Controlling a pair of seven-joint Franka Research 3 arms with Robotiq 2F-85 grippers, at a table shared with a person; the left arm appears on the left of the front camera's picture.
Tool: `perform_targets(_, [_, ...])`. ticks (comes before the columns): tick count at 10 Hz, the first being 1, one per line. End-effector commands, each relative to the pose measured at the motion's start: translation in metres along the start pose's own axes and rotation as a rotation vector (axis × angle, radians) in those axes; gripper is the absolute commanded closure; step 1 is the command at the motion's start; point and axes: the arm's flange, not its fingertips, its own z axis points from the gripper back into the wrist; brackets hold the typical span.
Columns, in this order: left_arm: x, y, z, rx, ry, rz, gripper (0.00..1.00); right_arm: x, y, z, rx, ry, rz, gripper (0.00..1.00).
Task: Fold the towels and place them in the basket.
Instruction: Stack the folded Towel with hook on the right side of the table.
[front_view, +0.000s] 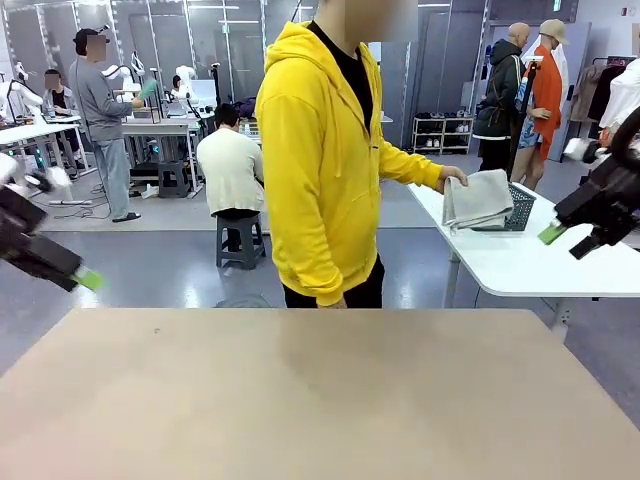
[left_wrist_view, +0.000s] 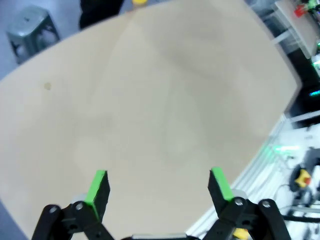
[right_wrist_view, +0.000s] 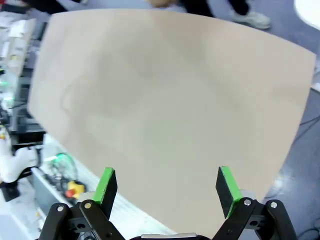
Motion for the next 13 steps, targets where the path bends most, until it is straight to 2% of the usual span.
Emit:
perform_targets(1, [-0.004, 0.034, 0.037, -0.160, -0.047, 0.114, 0.00, -0.018, -0.012, 0.021, 0.185, -0.022, -0.037, 0.00])
perform_targets(2, [-0.012, 0.048, 0.055, -0.215, -0.087, 0.161, 0.00, -0.032, -0.016, 0.029, 0.253, -0.046, -0.066, 0.00])
perform_targets(4, [-0.032, 0.070, 0.075, -0.323, -0.098, 0.250, 0.00, -0.059, -0.031, 0.046, 0.413, -0.118, -0.134, 0.00])
perform_targets(5, [-0.046, 0.085, 0.084, -0.361, -0.155, 0.293, 0.00, -0.075, -0.039, 0.052, 0.470, -0.135, -0.156, 0.00])
perform_targets(8, [-0.089, 0.127, 0.089, -0.432, -0.223, 0.423, 0.00, -0.105, -0.059, 0.048, 0.558, -0.114, -0.223, 0.00])
perform_targets(9, [-0.095, 0.133, 0.085, -0.474, -0.255, 0.434, 0.00, -0.110, -0.061, 0.039, 0.562, -0.088, -0.236, 0.00])
perform_targets(11, [-0.100, 0.147, 0.076, -0.477, -0.271, 0.498, 0.00, -0.120, -0.057, 0.027, 0.591, -0.026, -0.219, 0.00])
perform_targets(13, [-0.097, 0.153, 0.072, -0.467, -0.280, 0.503, 0.00, -0.126, -0.060, 0.024, 0.599, -0.032, -0.261, 0.00])
